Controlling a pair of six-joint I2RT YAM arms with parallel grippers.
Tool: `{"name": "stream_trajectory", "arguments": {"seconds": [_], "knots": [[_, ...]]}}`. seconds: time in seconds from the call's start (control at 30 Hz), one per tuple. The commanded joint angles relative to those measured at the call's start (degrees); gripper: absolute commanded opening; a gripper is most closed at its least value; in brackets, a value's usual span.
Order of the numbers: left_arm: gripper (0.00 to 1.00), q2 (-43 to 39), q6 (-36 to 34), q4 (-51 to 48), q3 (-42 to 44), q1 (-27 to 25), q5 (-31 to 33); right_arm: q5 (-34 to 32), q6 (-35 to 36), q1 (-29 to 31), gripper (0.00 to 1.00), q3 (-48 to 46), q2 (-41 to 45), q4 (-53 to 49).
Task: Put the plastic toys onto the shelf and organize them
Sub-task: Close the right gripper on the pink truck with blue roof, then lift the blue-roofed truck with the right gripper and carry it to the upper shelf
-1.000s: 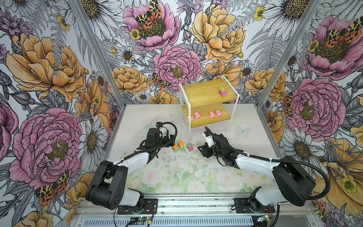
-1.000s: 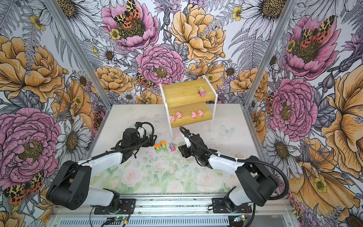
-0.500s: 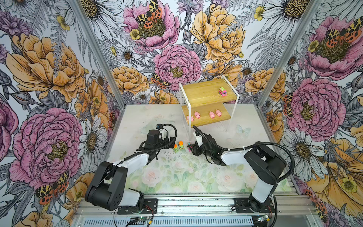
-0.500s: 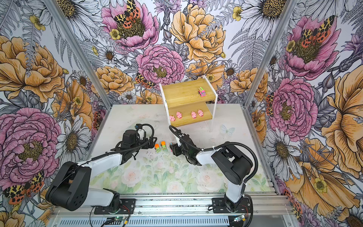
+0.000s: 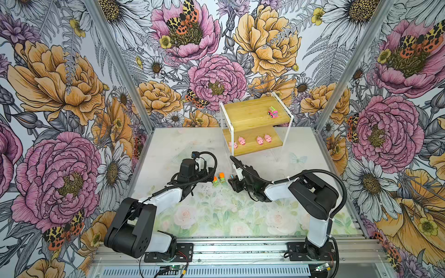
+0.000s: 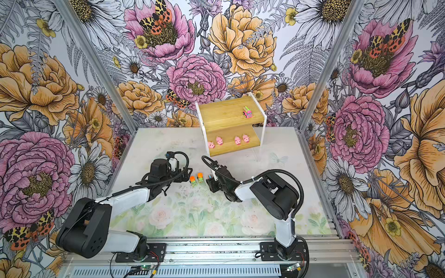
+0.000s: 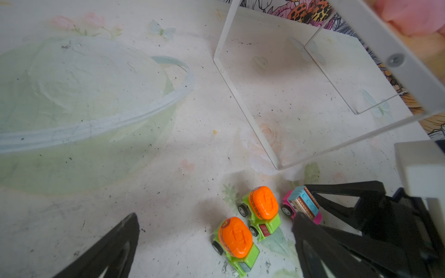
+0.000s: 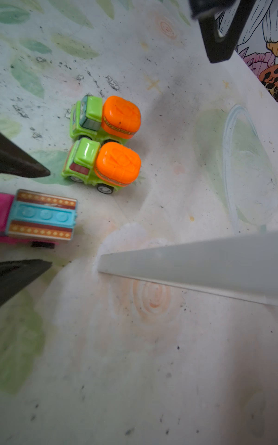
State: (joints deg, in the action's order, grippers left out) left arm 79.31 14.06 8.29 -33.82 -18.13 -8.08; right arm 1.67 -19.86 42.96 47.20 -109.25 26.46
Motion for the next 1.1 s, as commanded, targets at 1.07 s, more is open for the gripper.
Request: {"name": "stream_trajectory", "arguments": {"seconds": [1.07], "knots": [[0.99,-1.1,-1.0,-0.3,-0.5,0.5,-2.2,-5.7,7.6,-0.3,0.26,22.3,43.4,-52.1]]}}
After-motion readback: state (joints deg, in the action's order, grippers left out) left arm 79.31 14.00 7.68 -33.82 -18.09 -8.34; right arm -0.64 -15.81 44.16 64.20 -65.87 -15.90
